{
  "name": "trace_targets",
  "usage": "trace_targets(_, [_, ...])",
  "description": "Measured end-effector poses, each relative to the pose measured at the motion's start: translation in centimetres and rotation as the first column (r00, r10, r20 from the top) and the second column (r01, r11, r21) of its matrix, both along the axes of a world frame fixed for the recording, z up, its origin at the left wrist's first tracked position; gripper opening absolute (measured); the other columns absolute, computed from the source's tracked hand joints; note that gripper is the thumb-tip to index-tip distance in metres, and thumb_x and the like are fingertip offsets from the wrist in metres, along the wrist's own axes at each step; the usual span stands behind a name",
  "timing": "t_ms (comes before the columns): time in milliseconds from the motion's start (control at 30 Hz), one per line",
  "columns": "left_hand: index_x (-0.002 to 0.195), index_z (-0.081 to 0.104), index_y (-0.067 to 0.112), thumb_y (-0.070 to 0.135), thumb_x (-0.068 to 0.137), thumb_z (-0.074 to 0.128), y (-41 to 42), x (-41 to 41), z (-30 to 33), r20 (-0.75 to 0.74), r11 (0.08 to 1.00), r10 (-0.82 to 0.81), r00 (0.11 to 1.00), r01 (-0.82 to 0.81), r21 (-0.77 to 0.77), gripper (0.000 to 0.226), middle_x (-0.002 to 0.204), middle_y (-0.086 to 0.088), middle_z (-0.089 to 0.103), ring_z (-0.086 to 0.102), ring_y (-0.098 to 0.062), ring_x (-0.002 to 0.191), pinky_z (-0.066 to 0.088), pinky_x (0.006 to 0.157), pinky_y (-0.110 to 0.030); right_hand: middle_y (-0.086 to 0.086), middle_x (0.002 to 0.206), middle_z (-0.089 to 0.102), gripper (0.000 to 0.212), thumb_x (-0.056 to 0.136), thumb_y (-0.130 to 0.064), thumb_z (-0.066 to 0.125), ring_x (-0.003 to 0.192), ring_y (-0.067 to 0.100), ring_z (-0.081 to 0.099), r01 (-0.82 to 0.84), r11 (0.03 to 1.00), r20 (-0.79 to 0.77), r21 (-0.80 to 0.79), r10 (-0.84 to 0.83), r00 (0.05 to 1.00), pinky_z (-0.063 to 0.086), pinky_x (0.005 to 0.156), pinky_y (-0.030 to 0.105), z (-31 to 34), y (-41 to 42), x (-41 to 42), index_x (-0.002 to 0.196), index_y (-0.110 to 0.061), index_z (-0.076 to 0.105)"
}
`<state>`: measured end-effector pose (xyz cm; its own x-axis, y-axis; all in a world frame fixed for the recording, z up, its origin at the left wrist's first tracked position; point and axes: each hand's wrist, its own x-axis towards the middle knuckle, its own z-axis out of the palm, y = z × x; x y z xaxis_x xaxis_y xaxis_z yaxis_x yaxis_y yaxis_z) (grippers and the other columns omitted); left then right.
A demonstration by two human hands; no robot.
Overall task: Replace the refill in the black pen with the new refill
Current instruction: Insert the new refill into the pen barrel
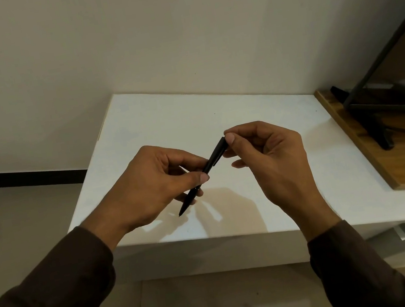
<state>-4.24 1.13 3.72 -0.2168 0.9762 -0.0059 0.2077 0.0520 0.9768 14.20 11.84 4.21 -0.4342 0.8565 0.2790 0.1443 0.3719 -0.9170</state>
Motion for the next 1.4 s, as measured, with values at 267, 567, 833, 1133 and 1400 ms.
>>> trace_targets(267, [0.096, 0.085, 0.024, 0.012, 0.087, 0.078, 0.2, 0.1, -0.4, 0.034, 0.999, 0.036, 0.999, -0.035, -0.005, 0.016, 0.087, -0.006, 0.083, 0.08, -0.024, 0.077, 0.067, 0.073, -0.04, -0.009, 0.082, 0.079, 0.014, 0.1, -0.027, 0.066, 0.051, 0.005, 0.063, 0.261, 0.965, 0.068, 0.004, -0.261, 0.963, 0.054, 0.049, 0.02, 0.2, 3.1, 3.3, 0.09, -0.031, 0.075])
trace_targets(567, [0.092, 0.085, 0.029, 0.011, 0.086, 0.078, 0.8, 0.7, -0.7, 0.048, 0.999, 0.042, 0.998, -0.043, 0.011, 0.02, 0.085, -0.002, 0.083, 0.08, -0.022, 0.075, 0.065, 0.066, -0.027, -0.003, 0.092, 0.072, 0.01, 0.097, -0.012, 0.069, 0.081, 0.009, 0.065, 0.412, 0.911, 0.562, 0.012, -0.347, 0.751, 0.046, 0.067, 0.018, -2.6, 6.8, 6.8, 0.099, -0.014, 0.079])
trace_targets(833, [0.093, 0.085, 0.024, 0.01, 0.086, 0.078, 0.8, 0.7, -0.8, 0.046, 0.998, 0.059, 0.997, -0.058, -0.021, 0.017, 0.084, -0.003, 0.083, 0.08, -0.023, 0.076, 0.066, 0.068, -0.029, 0.002, 0.075, 0.07, 0.014, 0.088, -0.023, 0.082, 0.071, 0.019, 0.065, 0.391, 0.919, 0.765, -0.054, -0.214, 0.608, 0.056, 0.073, 0.035, -2.4, 6.6, 7.0, 0.08, -0.013, 0.075])
trace_targets(1133, [0.094, 0.085, 0.024, 0.011, 0.087, 0.078, 0.6, 0.5, -0.8, 0.032, 0.998, 0.058, 0.998, -0.057, -0.035, 0.017, 0.086, -0.006, 0.083, 0.08, -0.023, 0.076, 0.067, 0.074, -0.043, 0.009, 0.087, 0.073, 0.01, 0.092, -0.015, 0.074, 0.068, 0.015, 0.061, 0.329, 0.944, 0.795, -0.005, -0.196, 0.575, 0.049, 0.065, 0.03, -2.1, 5.9, 6.0, 0.086, -0.006, 0.075])
trace_targets(1400, [0.095, 0.085, 0.026, 0.012, 0.088, 0.078, 0.5, 0.5, -0.8, 0.019, 0.998, 0.042, 0.999, -0.041, -0.047, 0.018, 0.081, -0.007, 0.082, 0.08, -0.021, 0.075, 0.067, 0.073, -0.036, 0.007, 0.089, 0.081, 0.009, 0.09, -0.013, 0.077, 0.05, 0.012, 0.047, 0.017, 0.936, -0.004, -0.352, -0.019, 1.0, 0.045, 0.05, 0.025, -0.6, 2.8, 2.4, 0.098, -0.017, 0.08])
